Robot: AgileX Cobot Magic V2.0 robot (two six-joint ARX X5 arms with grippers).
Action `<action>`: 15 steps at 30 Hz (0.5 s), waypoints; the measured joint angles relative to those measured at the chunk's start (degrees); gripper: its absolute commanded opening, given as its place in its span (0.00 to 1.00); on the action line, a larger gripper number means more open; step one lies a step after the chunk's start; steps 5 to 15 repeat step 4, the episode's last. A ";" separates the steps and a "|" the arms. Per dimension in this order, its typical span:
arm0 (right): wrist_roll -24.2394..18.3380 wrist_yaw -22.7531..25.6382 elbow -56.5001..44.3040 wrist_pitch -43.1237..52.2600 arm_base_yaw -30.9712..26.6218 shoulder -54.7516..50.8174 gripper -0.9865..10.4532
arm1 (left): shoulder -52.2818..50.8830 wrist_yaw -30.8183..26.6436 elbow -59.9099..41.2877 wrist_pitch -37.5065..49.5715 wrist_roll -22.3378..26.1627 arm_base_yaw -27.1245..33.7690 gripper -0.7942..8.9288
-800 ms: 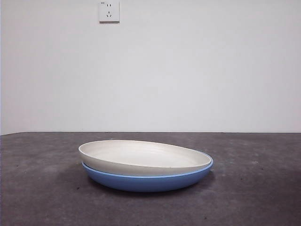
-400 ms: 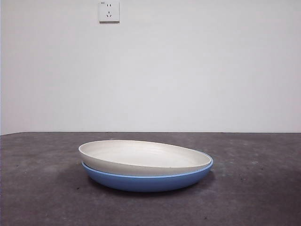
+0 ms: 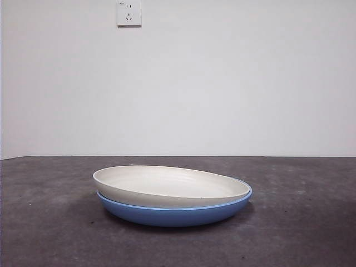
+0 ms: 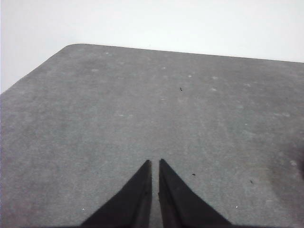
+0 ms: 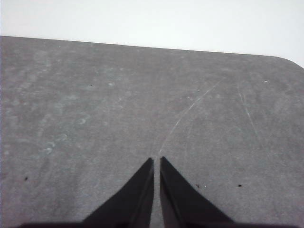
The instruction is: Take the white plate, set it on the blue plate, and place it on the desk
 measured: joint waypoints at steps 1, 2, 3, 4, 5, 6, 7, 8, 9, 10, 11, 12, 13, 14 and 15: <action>0.00 0.00 0.00 0.02 0.00 0.00 0.10 | 0.00 0.00 0.00 0.00 0.00 0.00 0.11; 0.00 0.00 0.00 0.02 0.00 0.00 0.10 | 0.00 0.00 0.00 0.00 0.00 0.00 0.11; 0.00 0.00 0.00 0.02 0.00 0.00 0.10 | 0.00 0.00 0.00 0.00 0.00 0.00 0.11; 0.00 0.00 0.00 0.02 0.00 0.00 0.10 | 0.00 0.00 0.00 0.00 0.00 0.00 0.11; 0.00 0.00 0.00 0.02 0.00 0.00 0.10 | 0.00 0.00 0.00 0.00 0.00 0.00 0.11; 0.00 0.00 0.00 0.02 0.00 0.00 0.10 | 0.00 0.00 0.00 0.00 0.00 0.00 0.11; 0.00 0.00 0.00 0.02 0.00 0.00 0.10 | 0.00 0.00 0.00 0.00 0.00 0.00 0.11; 0.00 0.00 0.00 0.02 0.00 0.00 0.10 | 0.00 0.00 0.00 0.00 0.00 0.00 0.11; 0.00 0.00 0.00 0.02 0.00 0.00 0.10 | 0.00 0.00 0.00 0.00 0.00 0.00 0.11; 0.00 0.00 0.00 0.02 0.00 0.00 0.10 | 0.00 0.00 0.00 0.00 0.00 0.00 0.11; 0.00 0.00 0.00 0.02 0.00 0.00 0.10 | 0.00 0.00 0.00 0.00 0.00 0.00 0.11; 0.00 0.00 0.00 0.02 0.00 0.00 0.10 | 0.00 0.00 0.00 0.00 0.00 0.00 0.11; 0.00 0.00 0.00 0.02 0.00 0.00 0.10 | 0.00 0.00 0.00 0.00 0.00 0.00 0.11; 0.00 0.00 0.00 0.02 0.00 0.00 0.10 | 0.00 0.00 0.00 0.00 0.00 0.00 0.11; 0.00 0.00 0.00 0.02 0.00 0.00 0.10 | 0.00 0.00 0.00 0.00 0.00 0.00 0.11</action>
